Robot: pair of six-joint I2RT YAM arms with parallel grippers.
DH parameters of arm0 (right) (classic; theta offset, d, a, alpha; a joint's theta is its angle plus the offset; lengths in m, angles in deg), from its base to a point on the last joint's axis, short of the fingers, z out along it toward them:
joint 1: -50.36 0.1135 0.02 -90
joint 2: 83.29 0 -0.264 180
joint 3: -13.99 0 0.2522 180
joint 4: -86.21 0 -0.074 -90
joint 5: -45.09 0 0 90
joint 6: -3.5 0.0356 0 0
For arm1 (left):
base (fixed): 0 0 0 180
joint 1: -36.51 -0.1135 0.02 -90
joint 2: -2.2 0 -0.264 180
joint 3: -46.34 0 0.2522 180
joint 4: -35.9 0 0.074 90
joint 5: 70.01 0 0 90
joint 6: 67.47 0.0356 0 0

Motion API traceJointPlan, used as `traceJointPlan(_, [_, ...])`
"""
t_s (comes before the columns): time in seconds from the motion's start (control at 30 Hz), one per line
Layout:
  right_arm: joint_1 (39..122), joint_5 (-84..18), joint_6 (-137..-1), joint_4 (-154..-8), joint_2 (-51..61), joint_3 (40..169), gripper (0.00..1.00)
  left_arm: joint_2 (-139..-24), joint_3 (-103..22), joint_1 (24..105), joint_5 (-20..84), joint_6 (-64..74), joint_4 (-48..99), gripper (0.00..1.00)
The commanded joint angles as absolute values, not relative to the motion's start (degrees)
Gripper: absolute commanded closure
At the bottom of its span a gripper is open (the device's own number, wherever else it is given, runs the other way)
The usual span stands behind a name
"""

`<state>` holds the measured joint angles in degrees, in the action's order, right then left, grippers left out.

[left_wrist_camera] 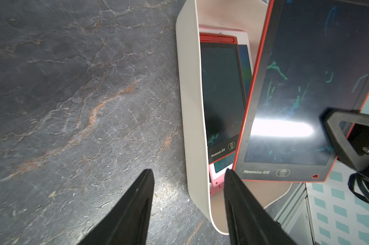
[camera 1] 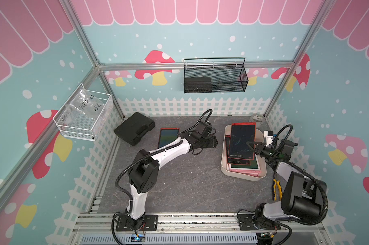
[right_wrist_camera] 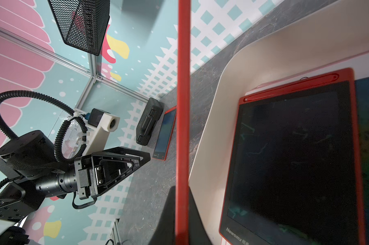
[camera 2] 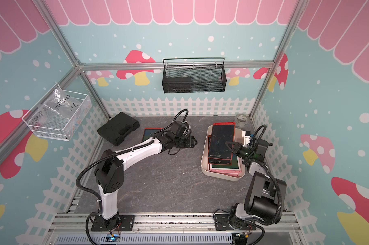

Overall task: Take out the writing tablet from the storage box
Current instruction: Pick up the writing tablet from the storage box, then place the writing tablet at the center of the board.

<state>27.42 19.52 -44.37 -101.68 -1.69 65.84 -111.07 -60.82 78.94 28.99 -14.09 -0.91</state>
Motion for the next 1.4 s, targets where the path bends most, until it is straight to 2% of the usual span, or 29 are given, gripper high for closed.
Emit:
traceJointPlan(0.0, [27.1, 21.6, -43.9, -100.6, -4.4, 68.6, 0.94, -107.8, -58.9, 78.4, 27.3, -13.2, 0.2, 0.45])
traceJointPlan(0.73, [29.4, 22.8, -39.4, -99.0, -13.1, 72.1, 0.94, -97.0, -48.4, 77.1, 23.2, -13.7, 1.6, 0.45])
traceJointPlan(0.93, [36.2, 17.7, -38.1, -99.0, -13.2, 73.0, 0.94, -92.0, -43.7, 74.9, 22.2, -13.7, 2.5, 0.45])
traceJointPlan(1.2, [49.1, 5.1, -33.9, -103.0, -9.8, 74.1, 0.95, -84.7, -34.3, 68.3, 23.2, -14.9, 4.4, 0.45])
traceJointPlan(1.37, [54.6, 2.6, -27.8, -112.1, -4.2, 73.7, 0.95, -80.0, -28.5, 64.0, 24.6, -15.2, 5.6, 0.45])
